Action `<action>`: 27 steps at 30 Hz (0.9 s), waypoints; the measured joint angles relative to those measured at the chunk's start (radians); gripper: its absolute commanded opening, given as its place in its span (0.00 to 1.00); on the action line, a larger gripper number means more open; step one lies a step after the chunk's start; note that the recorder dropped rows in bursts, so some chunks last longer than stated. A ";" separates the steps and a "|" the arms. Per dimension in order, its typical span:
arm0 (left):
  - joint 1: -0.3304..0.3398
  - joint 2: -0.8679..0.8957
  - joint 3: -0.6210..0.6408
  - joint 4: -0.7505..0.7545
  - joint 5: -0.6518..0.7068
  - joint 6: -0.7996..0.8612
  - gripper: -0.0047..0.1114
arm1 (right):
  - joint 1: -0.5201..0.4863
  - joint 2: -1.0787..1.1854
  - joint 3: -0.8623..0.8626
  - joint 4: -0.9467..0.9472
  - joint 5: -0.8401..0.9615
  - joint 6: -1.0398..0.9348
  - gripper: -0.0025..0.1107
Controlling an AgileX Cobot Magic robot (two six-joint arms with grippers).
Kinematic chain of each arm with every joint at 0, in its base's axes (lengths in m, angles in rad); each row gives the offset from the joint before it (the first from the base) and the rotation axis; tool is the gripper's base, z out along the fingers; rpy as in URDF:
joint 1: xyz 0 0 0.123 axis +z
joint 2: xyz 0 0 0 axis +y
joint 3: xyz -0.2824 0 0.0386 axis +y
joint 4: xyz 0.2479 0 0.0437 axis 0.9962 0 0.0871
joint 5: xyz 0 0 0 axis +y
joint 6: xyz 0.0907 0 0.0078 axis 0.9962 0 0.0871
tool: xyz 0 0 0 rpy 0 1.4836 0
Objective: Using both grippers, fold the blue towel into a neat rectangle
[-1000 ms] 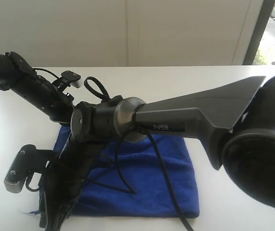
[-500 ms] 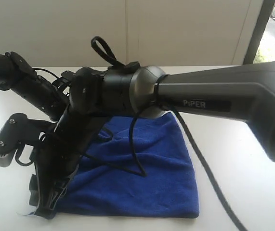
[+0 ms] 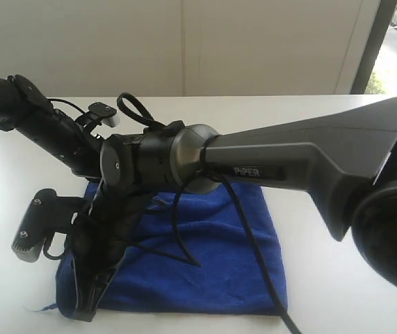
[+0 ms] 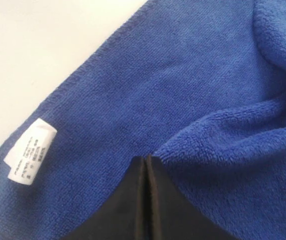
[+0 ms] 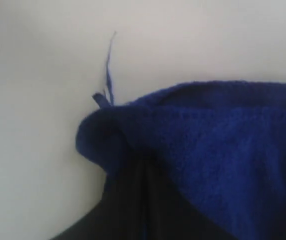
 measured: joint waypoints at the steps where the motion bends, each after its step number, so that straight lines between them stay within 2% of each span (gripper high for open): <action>1: 0.000 0.000 0.000 0.000 0.000 0.000 0.04 | 0.000 0.005 0.000 -0.025 0.000 0.013 0.02; 12: 0.000 0.000 0.000 0.000 0.000 0.000 0.04 | 0.000 0.009 0.000 -0.079 0.046 0.058 0.02; 27: 0.000 0.000 0.000 0.000 0.000 0.000 0.04 | 0.000 0.016 0.000 -0.003 0.074 0.048 0.02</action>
